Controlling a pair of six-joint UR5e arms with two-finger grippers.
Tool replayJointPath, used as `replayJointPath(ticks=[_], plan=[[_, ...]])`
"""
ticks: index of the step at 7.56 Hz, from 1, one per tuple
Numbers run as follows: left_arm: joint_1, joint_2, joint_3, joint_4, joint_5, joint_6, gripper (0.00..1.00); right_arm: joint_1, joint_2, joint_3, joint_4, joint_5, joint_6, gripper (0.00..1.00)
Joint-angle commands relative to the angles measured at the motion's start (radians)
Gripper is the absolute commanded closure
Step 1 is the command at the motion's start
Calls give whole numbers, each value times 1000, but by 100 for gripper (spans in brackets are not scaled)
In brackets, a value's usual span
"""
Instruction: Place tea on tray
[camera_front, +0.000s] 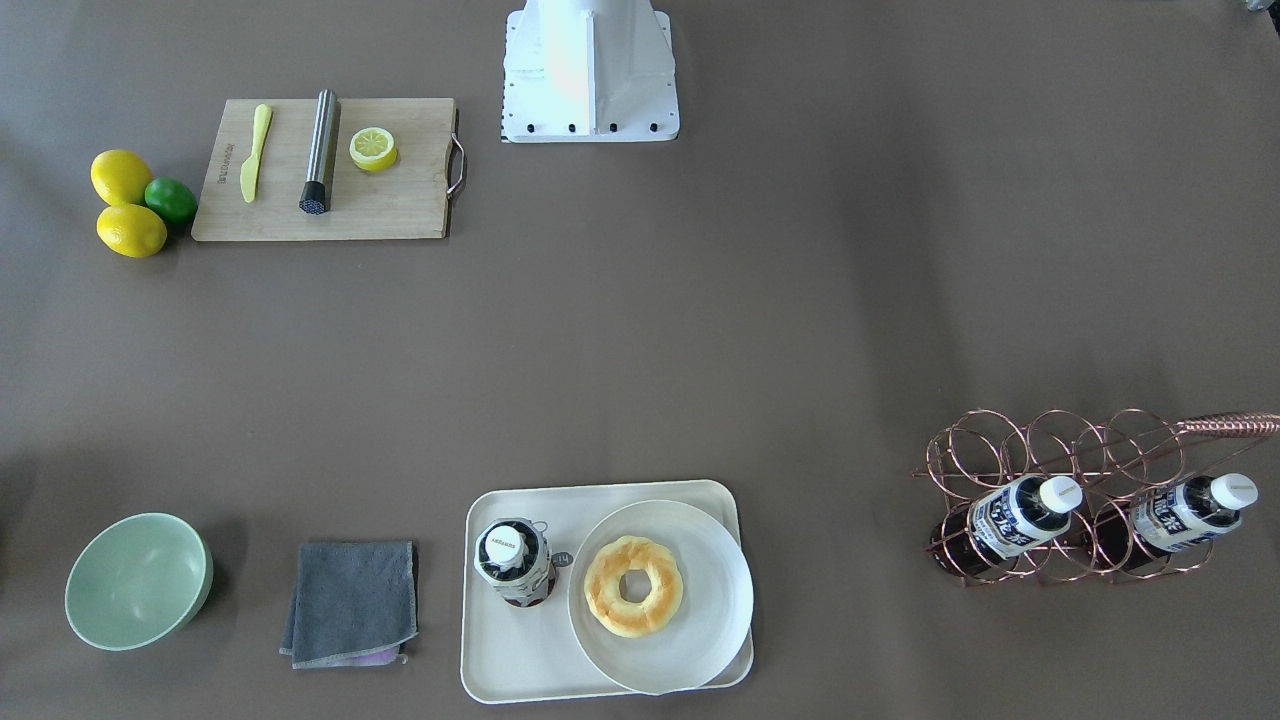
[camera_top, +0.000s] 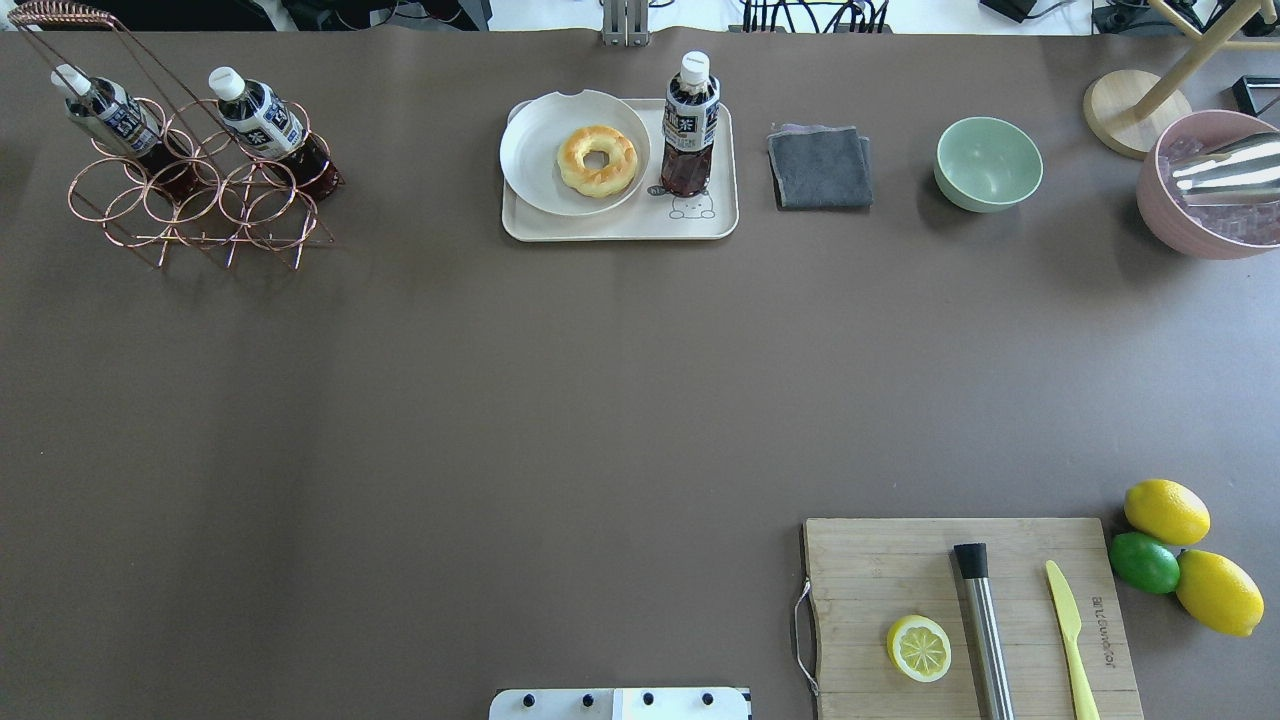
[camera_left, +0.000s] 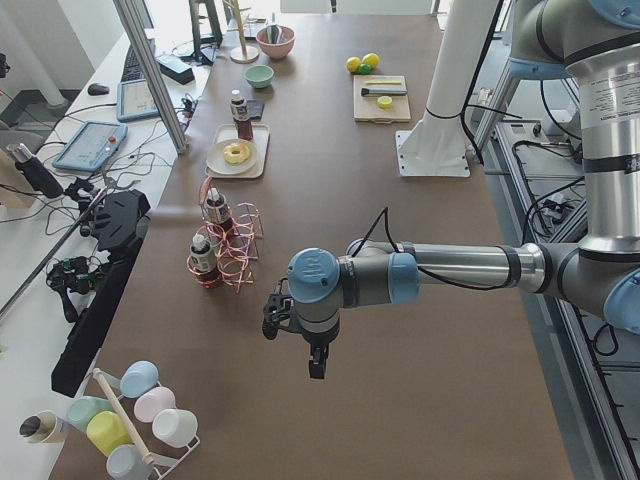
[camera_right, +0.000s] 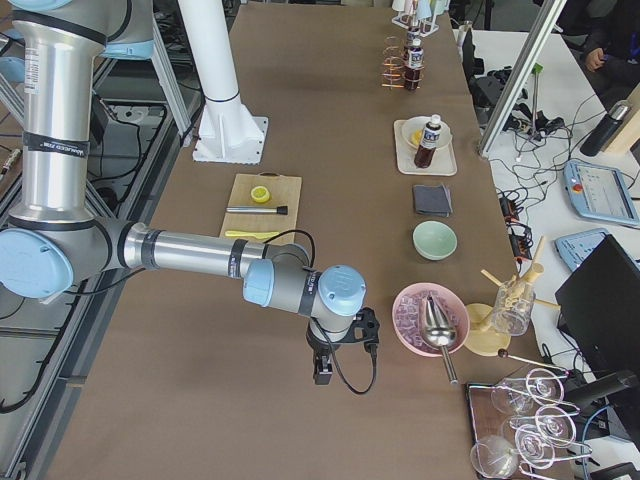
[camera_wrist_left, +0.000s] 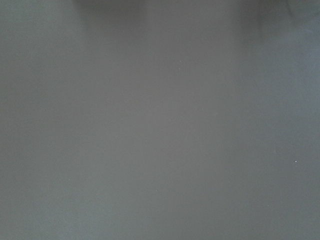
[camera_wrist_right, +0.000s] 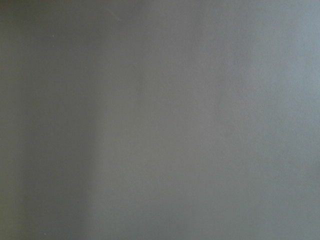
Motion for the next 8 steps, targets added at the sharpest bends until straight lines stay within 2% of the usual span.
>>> replayJointPath(ticks=[1,8], plan=[[0,0,3,-1,-2,2,1,0,0,3,0,1,0,0],[0,1,3,-3,-2,0,1,1,-6,13,0,10,-1,0]])
